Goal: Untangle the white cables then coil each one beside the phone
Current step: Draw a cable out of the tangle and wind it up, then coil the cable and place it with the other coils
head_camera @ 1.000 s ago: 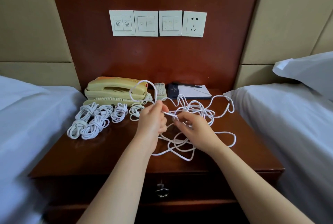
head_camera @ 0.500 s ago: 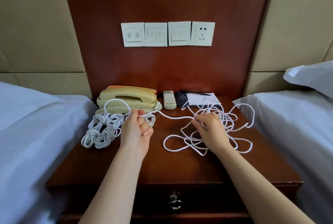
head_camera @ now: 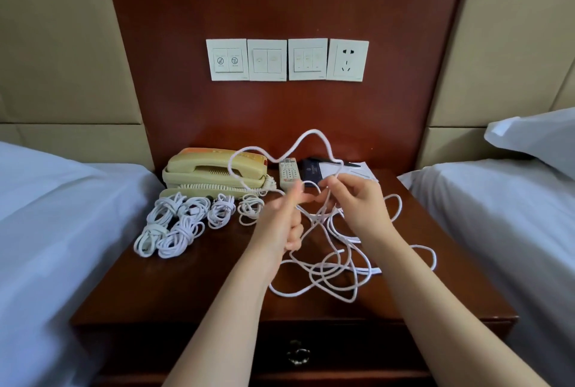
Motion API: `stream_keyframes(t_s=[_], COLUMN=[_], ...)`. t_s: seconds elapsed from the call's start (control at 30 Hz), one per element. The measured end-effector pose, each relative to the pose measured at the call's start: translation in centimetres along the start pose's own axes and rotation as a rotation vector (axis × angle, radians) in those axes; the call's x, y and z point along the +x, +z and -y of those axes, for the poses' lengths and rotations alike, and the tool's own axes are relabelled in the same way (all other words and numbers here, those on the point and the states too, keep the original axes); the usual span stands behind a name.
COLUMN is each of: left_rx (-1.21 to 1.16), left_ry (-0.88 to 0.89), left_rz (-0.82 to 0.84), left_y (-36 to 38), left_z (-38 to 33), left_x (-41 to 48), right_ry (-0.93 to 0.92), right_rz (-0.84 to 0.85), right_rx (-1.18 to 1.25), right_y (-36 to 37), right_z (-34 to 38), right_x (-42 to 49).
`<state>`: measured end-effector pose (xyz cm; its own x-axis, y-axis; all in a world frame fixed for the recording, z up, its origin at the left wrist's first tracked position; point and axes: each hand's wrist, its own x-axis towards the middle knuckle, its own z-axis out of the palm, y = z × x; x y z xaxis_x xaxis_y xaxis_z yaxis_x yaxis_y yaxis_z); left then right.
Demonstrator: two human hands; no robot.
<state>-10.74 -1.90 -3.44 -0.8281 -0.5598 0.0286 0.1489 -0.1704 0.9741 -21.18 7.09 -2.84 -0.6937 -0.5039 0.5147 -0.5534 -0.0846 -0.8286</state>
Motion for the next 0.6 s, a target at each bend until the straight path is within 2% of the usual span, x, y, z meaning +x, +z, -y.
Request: stream_keyframes(t_s=[0.13,0.2,0.27,0.37,0.47,0.53,0.6], left_rx=[0.667,0.782,0.785,0.539,0.039,-0.173,-0.254], left_ry=[0.24,0.273,0.303,0.279,0.135,0.095,0.087], left_rz=[0.046,0.009,-0.07,-0.201,-0.239,-0.234,-0.237], left_y=[0.6,1.0,1.3,1.5,1.7,1.5,1.1], left_z=[1.5,1.8,1.7,1.2,0.3,-0.3,-0.7], left_x=[0.5,0.4,0.4,0.5,0.7,0.6,0.4], right_ry=[0.062,0.075,0.071,0.101,0.119,0.047,-0.071], right_rz=[0.049,0.083,0.101,0.162,0.333,0.447,0.439], right_rx=[0.107,0.157,0.201,0.151,-0.027,-0.212,-0.44], right_y=[-0.2,0.0,0.1,-0.3,-1.0,-1.4,-1.8], right_z=[0.9,1.3,1.4,1.0,0.4,0.1,-0.5], right_x=[0.1,-0.1,-0.5,-1.1,-1.8,-2.3,-2.5])
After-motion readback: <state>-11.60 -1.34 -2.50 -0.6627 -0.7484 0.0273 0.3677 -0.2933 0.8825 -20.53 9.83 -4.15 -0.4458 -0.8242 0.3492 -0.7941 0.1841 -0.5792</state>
